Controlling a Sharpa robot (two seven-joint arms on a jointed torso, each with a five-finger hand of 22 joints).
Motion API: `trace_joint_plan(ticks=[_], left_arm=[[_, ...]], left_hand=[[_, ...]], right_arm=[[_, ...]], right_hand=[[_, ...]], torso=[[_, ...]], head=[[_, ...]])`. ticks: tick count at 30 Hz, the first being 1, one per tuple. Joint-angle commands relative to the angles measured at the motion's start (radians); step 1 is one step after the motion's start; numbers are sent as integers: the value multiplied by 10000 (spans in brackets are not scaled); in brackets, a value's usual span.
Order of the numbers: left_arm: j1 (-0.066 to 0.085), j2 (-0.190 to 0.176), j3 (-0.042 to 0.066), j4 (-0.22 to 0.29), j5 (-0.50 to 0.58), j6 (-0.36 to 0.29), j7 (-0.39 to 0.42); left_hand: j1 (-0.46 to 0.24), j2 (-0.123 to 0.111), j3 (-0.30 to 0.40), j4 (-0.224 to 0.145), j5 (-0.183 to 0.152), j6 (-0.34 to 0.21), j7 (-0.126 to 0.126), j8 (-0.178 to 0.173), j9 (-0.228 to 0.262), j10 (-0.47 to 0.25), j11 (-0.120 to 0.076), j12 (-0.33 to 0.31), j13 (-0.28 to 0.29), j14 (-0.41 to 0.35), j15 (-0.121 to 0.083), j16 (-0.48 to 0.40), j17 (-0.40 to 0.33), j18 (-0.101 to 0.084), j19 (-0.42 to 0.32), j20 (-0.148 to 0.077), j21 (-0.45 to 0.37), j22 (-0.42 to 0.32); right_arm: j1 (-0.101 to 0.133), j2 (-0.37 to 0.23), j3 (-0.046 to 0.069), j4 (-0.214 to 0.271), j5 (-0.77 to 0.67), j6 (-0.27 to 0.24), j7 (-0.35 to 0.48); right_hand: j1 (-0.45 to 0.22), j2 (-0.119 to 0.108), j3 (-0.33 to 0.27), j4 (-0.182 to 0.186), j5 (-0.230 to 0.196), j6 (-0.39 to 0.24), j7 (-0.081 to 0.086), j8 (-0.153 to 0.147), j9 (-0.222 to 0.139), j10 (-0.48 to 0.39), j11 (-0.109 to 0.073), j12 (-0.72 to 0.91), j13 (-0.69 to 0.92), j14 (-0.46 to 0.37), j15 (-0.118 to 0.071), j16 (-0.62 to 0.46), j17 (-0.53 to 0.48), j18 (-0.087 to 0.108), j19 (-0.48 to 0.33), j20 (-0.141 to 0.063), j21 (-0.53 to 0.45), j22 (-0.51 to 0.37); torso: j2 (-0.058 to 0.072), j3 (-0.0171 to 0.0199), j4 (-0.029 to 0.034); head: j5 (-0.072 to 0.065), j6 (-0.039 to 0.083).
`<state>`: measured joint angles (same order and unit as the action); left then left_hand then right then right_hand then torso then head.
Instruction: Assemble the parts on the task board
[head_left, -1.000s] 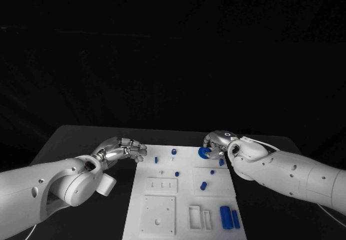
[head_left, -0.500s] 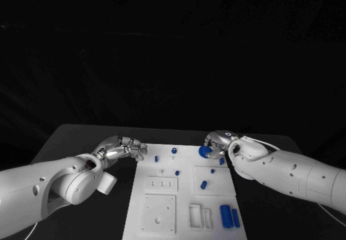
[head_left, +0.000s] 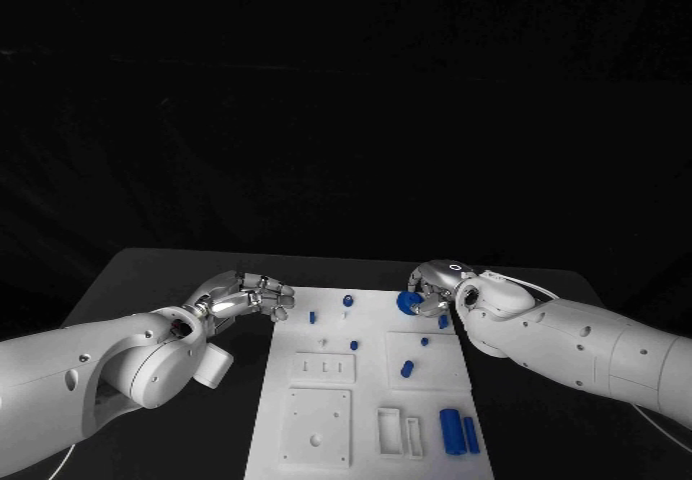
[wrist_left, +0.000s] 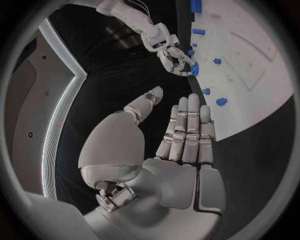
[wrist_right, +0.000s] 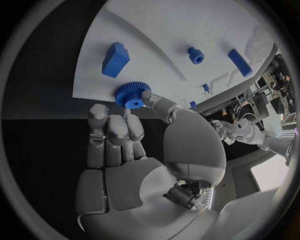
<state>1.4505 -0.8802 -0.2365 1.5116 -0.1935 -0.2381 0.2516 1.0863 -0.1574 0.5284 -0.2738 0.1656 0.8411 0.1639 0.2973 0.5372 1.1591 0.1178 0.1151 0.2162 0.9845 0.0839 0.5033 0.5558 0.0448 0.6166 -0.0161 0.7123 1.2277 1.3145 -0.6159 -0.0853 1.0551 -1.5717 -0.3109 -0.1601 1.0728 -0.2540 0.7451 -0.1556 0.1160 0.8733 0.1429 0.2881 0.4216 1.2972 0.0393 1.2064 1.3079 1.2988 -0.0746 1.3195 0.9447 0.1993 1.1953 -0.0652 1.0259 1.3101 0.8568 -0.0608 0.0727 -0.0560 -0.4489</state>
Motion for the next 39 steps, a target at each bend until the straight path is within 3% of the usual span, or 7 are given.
trace_joint_plan(ticks=[1, 7, 18, 28, 39], left_arm=[[9, 14, 5, 31, -20, 152, 65], [10, 1, 5, 43, -20, 148, 64], [10, 3, 5, 37, -20, 140, 60], [10, 14, 5, 26, -20, 135, 64], [10, -4, 5, 17, -20, 93, 77]], left_hand=[[43, 29, -59, 4, -38, 26, 55, -39, -14, 59, 44, -33, -3, 42, 11, -54, 16, -115, -64, 17, -53, -13], [53, 33, -55, 0, -34, 28, 54, -40, -15, 63, 42, -38, -2, 44, 10, -56, 18, -114, -64, 15, -54, -13], [62, 34, -53, -5, -32, 29, 53, -41, -16, 66, 42, -43, -1, 44, 10, -59, 19, -113, -66, 15, -55, -13], [72, 33, -51, -10, -29, 28, 54, -44, -17, 68, 42, -50, -1, 45, 10, -62, 21, -113, -67, 14, -55, -13], [76, 34, -51, -11, -29, 29, 54, -47, -18, 73, 43, -59, 0, 48, 10, -65, 24, -114, -67, 15, -55, -12]], right_arm=[[-19, 24, -11, -43, 27, 502, 160], [-82, 67, -21, -90, 14, 645, 141], [-109, 85, -42, -87, -617, 477, -39], [-111, 16, -47, 306, -1397, -258, -264], [-62, -224, -39, 1143, -2232, -1177, -738]], right_hand=[[-16, 171, 176, 71, -85, 188, -40, 120, 40, -10, -129, -22, 783, 23, -78, -58, 23, 625, -10, -56, 16, 139], [-32, 251, 256, 60, -110, 395, -91, 228, 80, 6, -179, -5, 799, 35, -127, -78, 43, 625, -32, -55, 39, 157], [-89, 84, 153, -108, 144, 460, -129, 252, 86, 34, -217, 26, 824, 50, -167, -90, 82, 625, -33, -68, 89, 166], [-74, 168, 173, -325, 1146, 802, -233, 411, 149, 150, -314, 126, 882, 70, -252, -118, 161, 625, -31, -85, 137, 157], [-105, 114, 227, -311, 1309, 992, -303, 487, 176, 274, -382, 252, 947, 91, -318, -131, 196, 625, 2, -94, 164, 149]], torso=[[3, -6, 8], [8, -3, 8], [-6, -7, 4], [-8, -5, 5], [-15, -13, -7]], head=[[-8, -12], [-30, -36], [-19, -61], [-19, -24], [6, 32]])
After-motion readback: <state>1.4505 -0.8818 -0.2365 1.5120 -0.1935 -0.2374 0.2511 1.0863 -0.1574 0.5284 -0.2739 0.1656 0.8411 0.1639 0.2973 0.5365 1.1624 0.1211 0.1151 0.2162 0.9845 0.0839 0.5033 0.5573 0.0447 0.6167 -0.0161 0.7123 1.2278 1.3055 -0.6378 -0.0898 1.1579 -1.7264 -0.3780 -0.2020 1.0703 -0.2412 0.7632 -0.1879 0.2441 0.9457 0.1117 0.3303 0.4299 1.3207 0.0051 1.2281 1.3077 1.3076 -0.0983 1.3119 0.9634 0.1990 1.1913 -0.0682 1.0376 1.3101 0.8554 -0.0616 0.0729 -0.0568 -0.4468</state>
